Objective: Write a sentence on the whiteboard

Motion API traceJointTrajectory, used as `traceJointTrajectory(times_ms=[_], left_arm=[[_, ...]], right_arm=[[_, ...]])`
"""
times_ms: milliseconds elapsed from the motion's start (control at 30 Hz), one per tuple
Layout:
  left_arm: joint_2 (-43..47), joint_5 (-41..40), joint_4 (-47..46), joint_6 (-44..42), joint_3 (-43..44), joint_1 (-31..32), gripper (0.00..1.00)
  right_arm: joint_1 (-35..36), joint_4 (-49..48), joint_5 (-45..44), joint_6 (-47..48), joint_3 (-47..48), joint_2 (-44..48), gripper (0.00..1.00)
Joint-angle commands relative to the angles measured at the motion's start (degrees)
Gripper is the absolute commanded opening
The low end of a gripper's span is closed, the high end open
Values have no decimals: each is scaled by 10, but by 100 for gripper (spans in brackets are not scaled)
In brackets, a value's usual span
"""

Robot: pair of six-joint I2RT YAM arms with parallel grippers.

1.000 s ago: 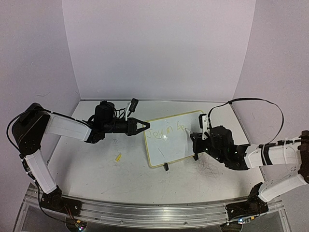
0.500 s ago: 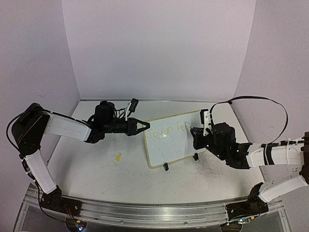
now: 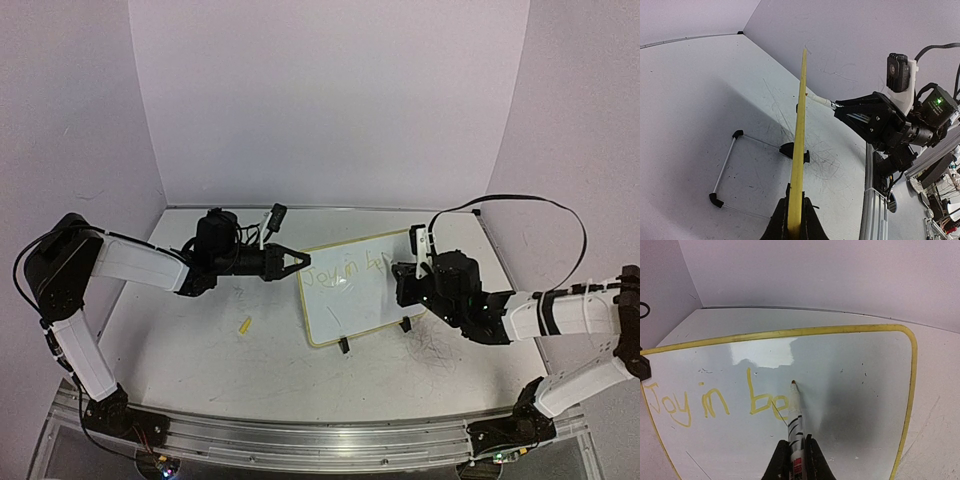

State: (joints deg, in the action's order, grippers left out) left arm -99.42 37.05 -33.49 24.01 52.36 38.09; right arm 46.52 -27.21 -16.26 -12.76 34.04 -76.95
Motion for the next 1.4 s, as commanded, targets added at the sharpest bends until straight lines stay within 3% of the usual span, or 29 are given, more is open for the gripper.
traceJointTrajectory(times_ms=[0,300,967,1367], left_arm=[[4,-55,43,-27,1,-6,0],[2,-54,44,-27,5,-6,0],[-1,-52,47,-27,12,-5,0],[0,-53,49,-32,13,-4,0]], right_arm=[[-4,3,-22,-6,10,-3,0],[-3,21,-9,-2,-1,43,0],[-3,10,-5,-7,0,1,0],[-2,46,4,-24,-26,22,0]])
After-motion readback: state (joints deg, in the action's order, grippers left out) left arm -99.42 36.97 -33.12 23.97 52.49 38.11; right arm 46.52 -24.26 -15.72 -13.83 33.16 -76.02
